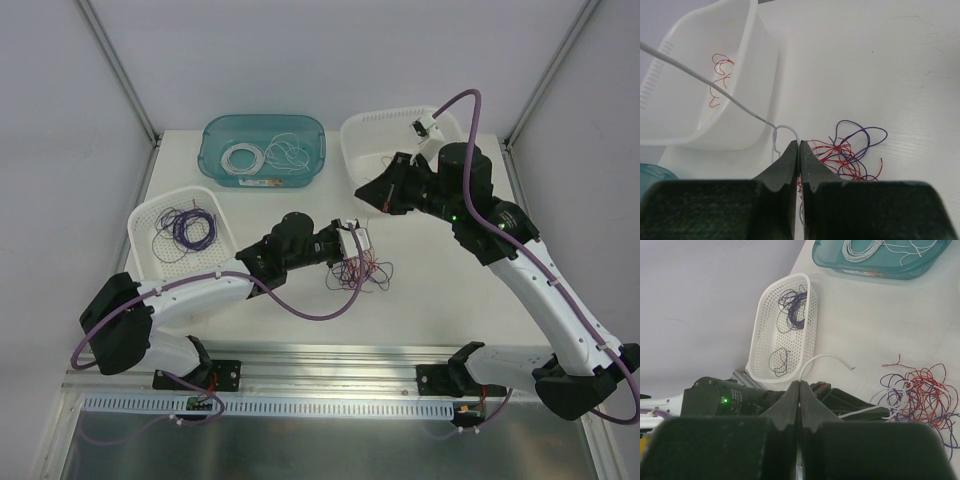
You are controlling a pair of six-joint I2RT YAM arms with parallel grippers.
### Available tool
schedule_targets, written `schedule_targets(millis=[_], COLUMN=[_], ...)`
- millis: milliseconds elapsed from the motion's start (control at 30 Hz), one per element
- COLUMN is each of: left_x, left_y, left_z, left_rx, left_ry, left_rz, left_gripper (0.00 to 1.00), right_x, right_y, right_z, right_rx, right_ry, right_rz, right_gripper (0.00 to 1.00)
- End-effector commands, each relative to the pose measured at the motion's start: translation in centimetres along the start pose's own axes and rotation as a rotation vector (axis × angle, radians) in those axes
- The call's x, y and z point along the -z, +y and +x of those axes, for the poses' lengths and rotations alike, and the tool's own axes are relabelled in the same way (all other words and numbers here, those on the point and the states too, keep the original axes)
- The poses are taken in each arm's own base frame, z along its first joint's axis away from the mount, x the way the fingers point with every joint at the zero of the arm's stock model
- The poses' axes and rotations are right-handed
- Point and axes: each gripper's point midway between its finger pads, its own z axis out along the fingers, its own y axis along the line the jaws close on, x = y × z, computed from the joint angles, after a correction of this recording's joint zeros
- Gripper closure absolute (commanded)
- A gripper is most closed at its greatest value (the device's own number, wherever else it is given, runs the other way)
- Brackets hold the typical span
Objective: Untangle the cables
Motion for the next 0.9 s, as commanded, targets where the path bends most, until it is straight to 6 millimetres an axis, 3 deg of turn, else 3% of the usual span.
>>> schedule_targets(millis=[0,267,567,700,767,800,867], left_x=[0.0,1.9,3.2,2.8,2.7,2.4,2.3], left_y=[0.8,0.6,1.0,0.5,0.4,0.6,1.1], left_z=[-3.1,-6.9,-7.5,-7.3,-7.4,-7.1,-7.3], left_rx=[-0.015,0.068,0.106,0.139,0.183,0.213,0.333], left_ry=[-0.069,-0.15,-0.176,-0.169,-0.17,-0.161,-0.155], left_rz=[-0.014,0.032,0.021,0.051,0.056,0.047,0.03], left_gripper=[1.0,1.0,1.0,1.0,1.0,1.0,1.0], right_x=[0.4,-1.7,-3.0,-3.0,-2.9,-2.7,-2.4], right_y=[0.1,-3.0,-5.0,-4.8,-4.8,-5.2,-6.0], right_z=[-1.0,1.4,3.8,3.2,2.4,2.5,1.9], right_rx=[0.024,0.005,-0.046,-0.043,-0.018,-0.008,0.039], right_ry=[-0.04,0.027,0.118,0.107,0.09,0.099,0.08], right_rz=[-0.002,0.08,0.139,0.136,0.149,0.173,0.214], right_gripper=[0.99,0.99,0.99,0.99,0.9,0.78,0.69])
